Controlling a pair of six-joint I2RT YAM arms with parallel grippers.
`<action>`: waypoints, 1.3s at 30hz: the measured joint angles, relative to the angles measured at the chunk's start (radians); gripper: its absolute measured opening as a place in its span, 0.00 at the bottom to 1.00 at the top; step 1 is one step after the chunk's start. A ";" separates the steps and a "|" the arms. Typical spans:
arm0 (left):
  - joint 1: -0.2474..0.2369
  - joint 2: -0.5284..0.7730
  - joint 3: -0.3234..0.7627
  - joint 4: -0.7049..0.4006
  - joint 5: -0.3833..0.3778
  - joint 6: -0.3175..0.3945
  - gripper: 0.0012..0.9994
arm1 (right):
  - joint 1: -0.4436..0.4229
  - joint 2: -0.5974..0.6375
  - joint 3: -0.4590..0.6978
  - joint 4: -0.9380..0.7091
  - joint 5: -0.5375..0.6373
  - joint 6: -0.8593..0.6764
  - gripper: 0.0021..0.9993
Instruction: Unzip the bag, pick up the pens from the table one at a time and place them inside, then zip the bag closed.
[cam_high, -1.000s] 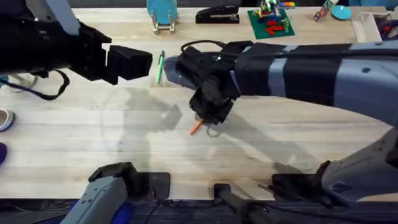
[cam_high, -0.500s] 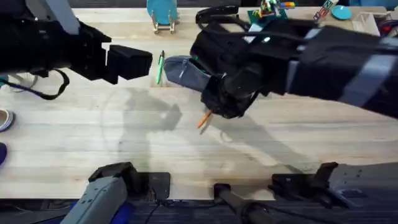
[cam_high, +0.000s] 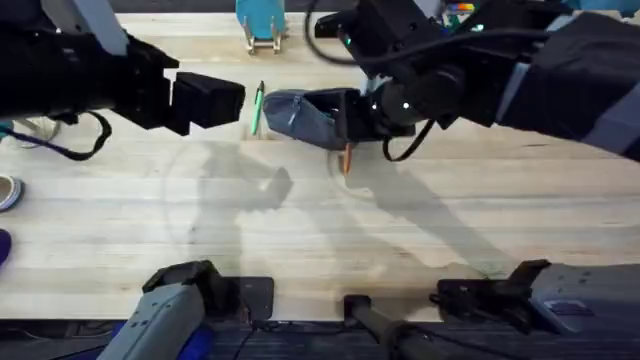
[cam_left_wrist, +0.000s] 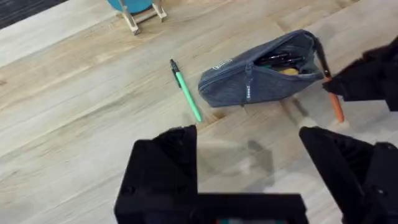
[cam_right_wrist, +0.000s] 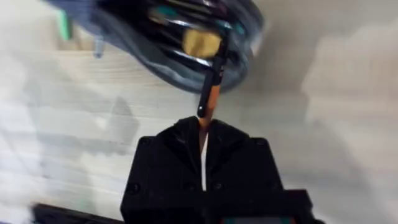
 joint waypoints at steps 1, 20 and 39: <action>0.000 0.000 0.000 0.000 0.000 0.000 1.00 | -0.001 0.000 0.000 0.021 0.001 -0.081 0.03; 0.000 0.000 0.000 0.000 0.000 0.000 1.00 | -0.099 0.000 0.000 0.215 0.016 -1.233 0.03; 0.000 0.000 0.000 0.000 -0.002 0.000 1.00 | -0.165 0.019 0.000 0.162 -0.192 -1.469 0.03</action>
